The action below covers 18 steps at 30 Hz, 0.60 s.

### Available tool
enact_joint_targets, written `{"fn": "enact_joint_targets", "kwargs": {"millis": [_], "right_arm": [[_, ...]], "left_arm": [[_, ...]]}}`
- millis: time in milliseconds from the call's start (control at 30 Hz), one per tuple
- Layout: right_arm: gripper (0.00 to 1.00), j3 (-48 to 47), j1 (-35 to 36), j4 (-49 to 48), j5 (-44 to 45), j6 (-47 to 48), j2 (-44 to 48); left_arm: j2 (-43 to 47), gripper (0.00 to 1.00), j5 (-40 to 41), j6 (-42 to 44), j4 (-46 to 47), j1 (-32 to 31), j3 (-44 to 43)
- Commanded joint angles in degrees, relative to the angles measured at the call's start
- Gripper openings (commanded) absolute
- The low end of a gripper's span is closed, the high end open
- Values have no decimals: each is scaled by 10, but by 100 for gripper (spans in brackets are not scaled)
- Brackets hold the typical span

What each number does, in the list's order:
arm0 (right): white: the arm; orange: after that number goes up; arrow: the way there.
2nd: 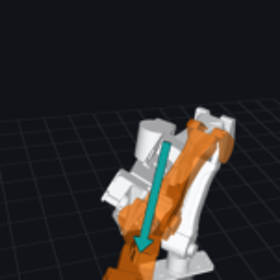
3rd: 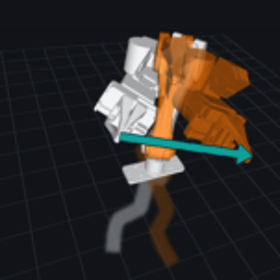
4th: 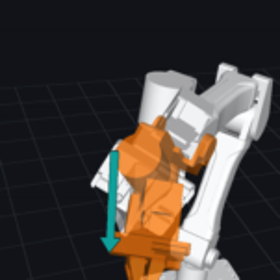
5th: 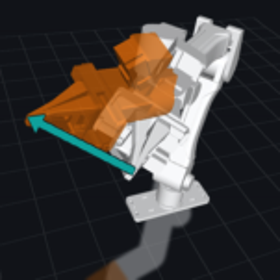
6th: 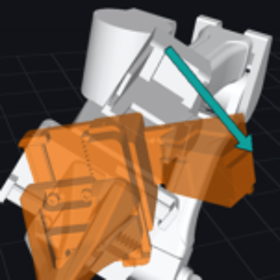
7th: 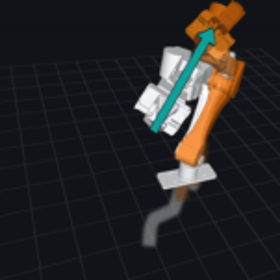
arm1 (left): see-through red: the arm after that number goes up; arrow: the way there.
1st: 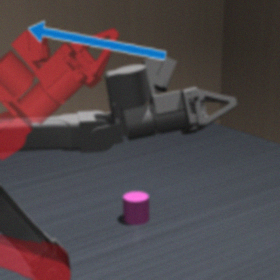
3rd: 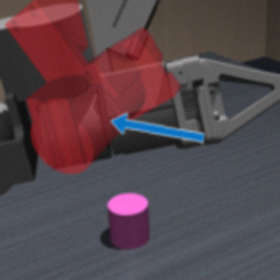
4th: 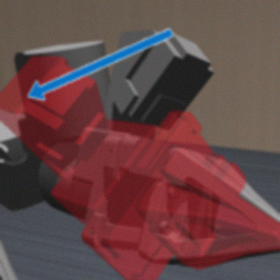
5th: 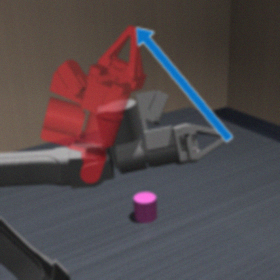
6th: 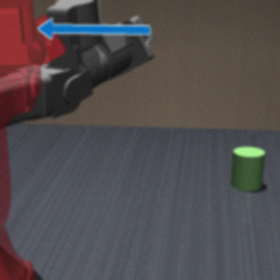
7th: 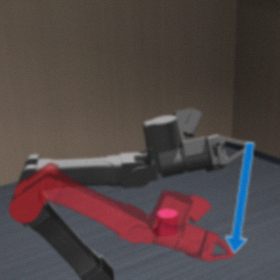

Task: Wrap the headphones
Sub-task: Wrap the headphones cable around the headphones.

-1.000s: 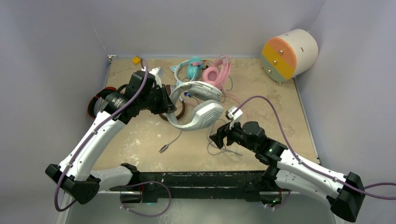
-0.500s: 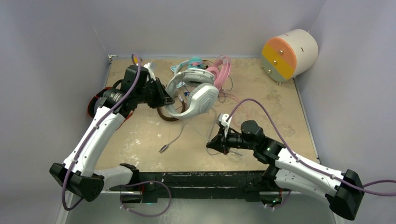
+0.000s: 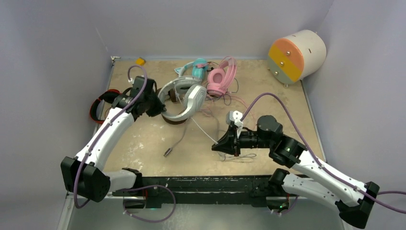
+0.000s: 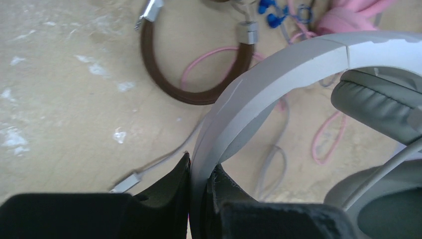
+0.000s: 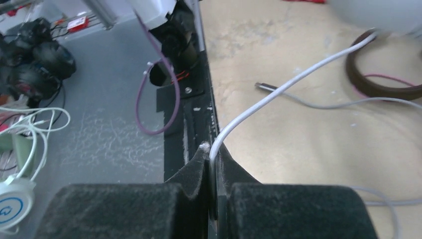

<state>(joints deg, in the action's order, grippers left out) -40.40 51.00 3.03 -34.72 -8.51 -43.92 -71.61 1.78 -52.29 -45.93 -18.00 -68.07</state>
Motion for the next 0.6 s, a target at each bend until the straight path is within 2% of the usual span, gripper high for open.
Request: {"fn": "enact_joint_targets", "kwargs": {"millis": [0, 100, 200, 267, 400, 567], "right_arm": [[0, -73, 3, 65, 75, 26, -3], [0, -114, 3, 97, 124, 44, -34], [0, -166, 3, 136, 178, 65, -81], [0, -197, 3, 155, 211, 69, -106], [0, -245, 3, 163, 266, 83, -135], [0, -291, 2, 165, 310, 118, -175]], "left_arm": [[35, 0, 75, 30, 61, -6, 47], [54, 0, 134, 75, 62, -43, 72], [37, 0, 218, 108, 24, -110, 63], [19, 0, 241, 114, -7, -134, 57], [8, 0, 233, 130, -12, -158, 84], [8, 0, 175, 161, 10, -185, 114]]}}
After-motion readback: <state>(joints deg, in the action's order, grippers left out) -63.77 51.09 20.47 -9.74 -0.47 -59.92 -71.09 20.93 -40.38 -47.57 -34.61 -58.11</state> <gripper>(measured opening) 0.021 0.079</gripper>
